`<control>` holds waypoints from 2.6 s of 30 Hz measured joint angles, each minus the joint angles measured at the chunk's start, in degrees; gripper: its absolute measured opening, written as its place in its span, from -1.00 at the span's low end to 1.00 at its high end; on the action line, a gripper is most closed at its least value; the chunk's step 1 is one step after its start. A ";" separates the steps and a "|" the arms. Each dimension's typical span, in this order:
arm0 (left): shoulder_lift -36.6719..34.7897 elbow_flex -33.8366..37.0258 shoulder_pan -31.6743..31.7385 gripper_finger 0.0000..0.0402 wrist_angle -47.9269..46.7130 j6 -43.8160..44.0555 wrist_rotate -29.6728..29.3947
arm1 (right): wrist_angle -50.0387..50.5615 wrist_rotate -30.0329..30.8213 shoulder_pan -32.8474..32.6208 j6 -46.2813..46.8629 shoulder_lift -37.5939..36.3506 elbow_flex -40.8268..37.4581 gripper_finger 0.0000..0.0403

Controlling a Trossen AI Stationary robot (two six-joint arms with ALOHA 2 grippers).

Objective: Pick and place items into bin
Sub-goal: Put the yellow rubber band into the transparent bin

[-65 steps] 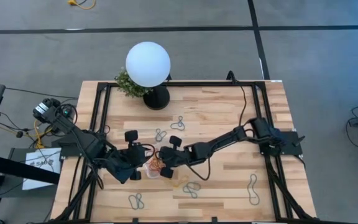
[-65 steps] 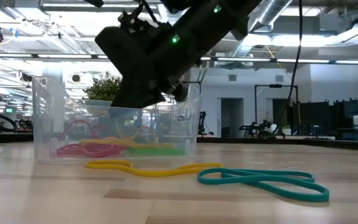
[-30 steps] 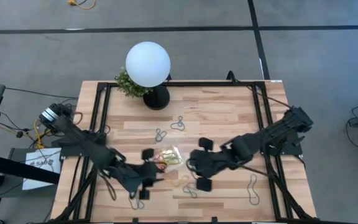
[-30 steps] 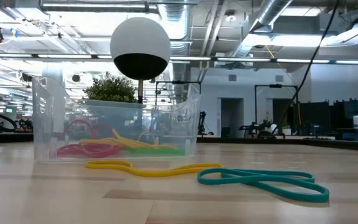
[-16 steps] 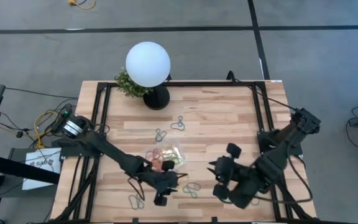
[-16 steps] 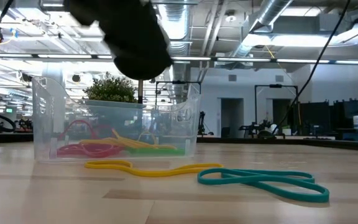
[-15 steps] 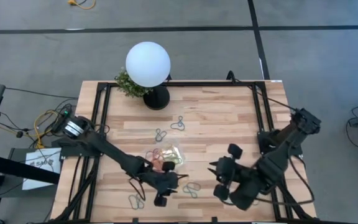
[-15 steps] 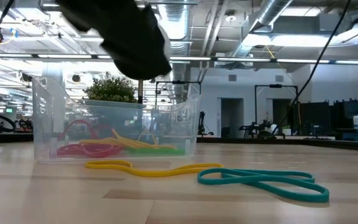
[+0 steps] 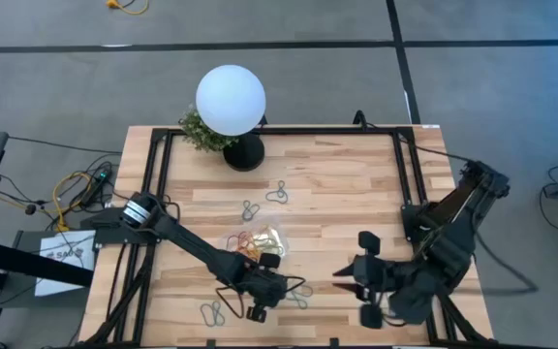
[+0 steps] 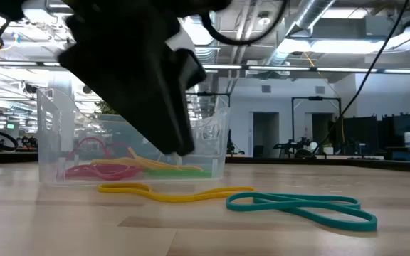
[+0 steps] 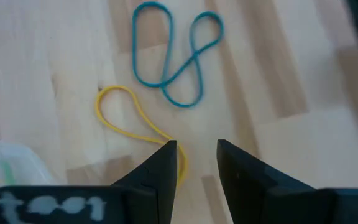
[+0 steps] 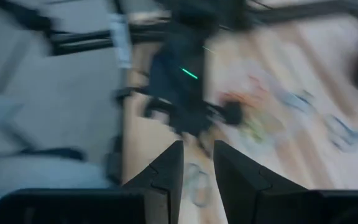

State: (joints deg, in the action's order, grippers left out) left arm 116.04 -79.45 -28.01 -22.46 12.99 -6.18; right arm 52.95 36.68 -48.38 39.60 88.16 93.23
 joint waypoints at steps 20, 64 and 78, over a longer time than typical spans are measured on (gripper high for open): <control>3.23 -3.59 1.92 -0.48 -6.82 0.68 4.64 | -42.64 -27.27 17.17 -11.52 -15.81 -38.41 -0.59; 3.61 -44.38 -0.57 -1.00 -66.86 -9.94 -4.32 | -54.72 -29.41 17.24 -9.58 -20.40 -50.49 -0.59; -3.24 -25.40 7.75 -1.00 -52.54 -14.39 -1.52 | -52.78 -29.39 17.29 -9.60 -20.35 -50.49 -0.59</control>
State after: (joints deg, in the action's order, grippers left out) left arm 112.79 -104.84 -20.26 -75.00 -1.39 -7.70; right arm 0.17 7.29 -31.09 30.00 67.81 42.74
